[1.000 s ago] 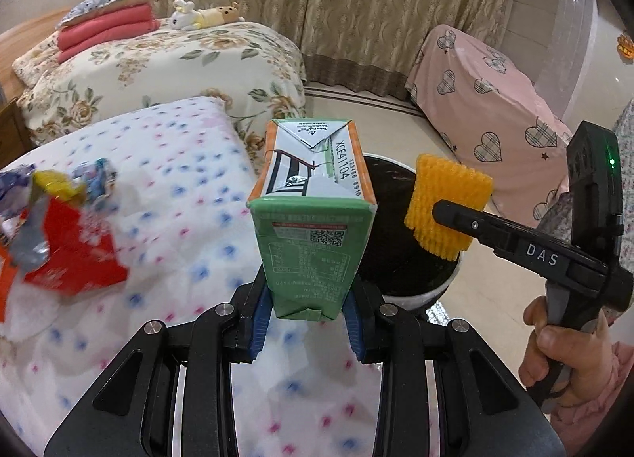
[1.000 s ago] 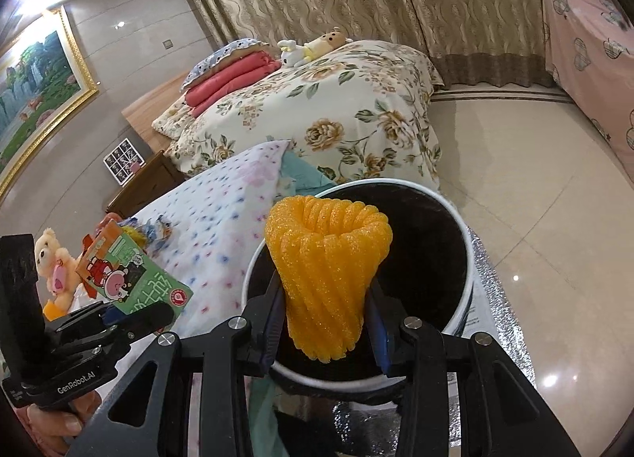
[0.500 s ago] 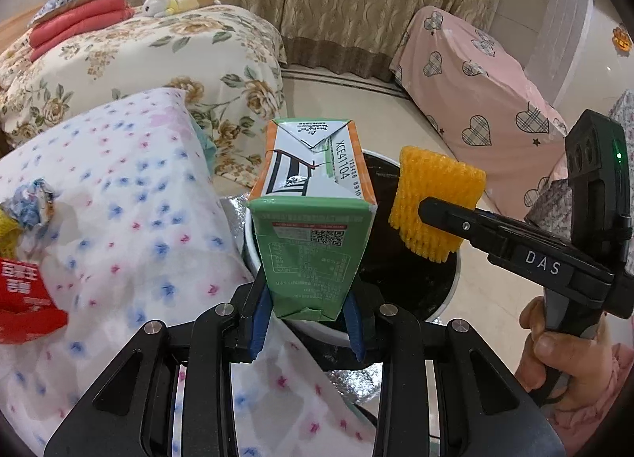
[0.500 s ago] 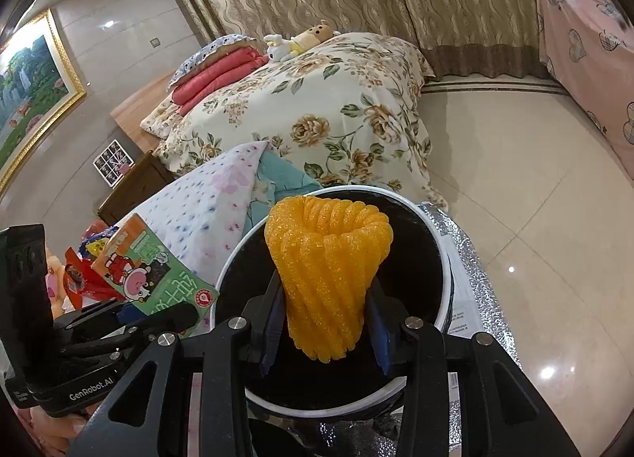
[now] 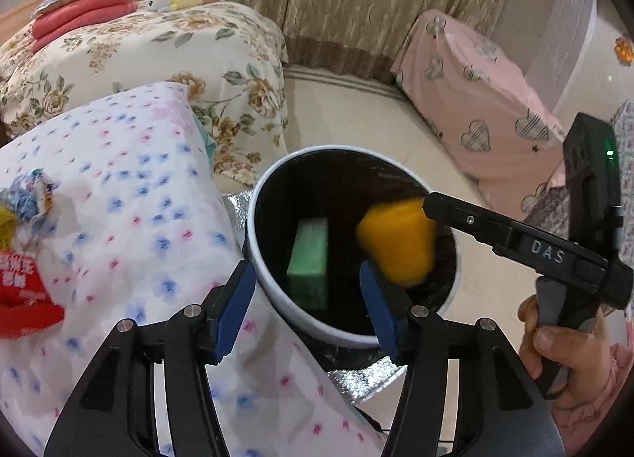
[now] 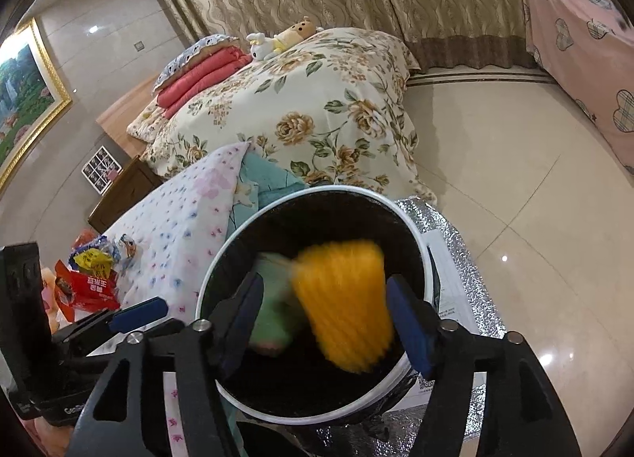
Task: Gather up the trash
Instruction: 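Open both tools to drop the net and carton into the bin, then grasp the red snack bag with the right tool while the left tool grasps the white printed bag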
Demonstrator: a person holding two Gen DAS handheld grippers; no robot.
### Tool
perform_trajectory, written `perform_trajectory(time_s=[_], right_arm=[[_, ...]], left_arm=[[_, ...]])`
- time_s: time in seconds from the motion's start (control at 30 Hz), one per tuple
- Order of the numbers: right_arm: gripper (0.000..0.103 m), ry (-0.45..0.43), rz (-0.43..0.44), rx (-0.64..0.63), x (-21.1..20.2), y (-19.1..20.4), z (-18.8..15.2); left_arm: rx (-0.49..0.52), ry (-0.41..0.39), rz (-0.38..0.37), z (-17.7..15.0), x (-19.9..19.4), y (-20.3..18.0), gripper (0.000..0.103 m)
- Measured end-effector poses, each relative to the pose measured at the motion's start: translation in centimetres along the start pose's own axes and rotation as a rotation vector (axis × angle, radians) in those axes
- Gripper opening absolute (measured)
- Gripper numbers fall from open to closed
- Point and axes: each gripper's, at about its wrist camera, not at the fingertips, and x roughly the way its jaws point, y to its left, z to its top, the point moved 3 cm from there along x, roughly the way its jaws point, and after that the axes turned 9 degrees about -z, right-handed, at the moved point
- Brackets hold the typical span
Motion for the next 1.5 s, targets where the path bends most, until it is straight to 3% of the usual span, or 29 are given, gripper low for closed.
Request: perform_trajectory(time_s=[0.3, 0.7, 0.87, 1.07, 1.5], right_arm=[[0.082, -0.011, 0.045, 0.000, -0.9, 2.3, -0.9], [0.087, 0.007, 0.159, -0.090, -1.7, 10.1, -4.4], [0.096, 0.011, 0.190, -0.167, -1.7, 13.6, -5.6], [0.097, 0.013, 0.217, -0.291, -1.5, 17.8, -7.2], [0.097, 0.040, 0.261, -0.428, 0.9, 23.9, -8.0]], left_arm=[[-0.074, -0.067, 0.027, -3.2, -4.4, 2.3, 0.064], [-0.195, -0.141, 0.135, -8.1, -10.9, 7.6, 0.066], [-0.255, -0.172, 0.182, -9.8, -13.1, 10.0, 0.066], [-0.326, -0.208, 0.242, -11.5, -15.4, 12.8, 0.067], [-0.436, -0.233, 0.359, -13.4, -18.9, 18.8, 0.069]])
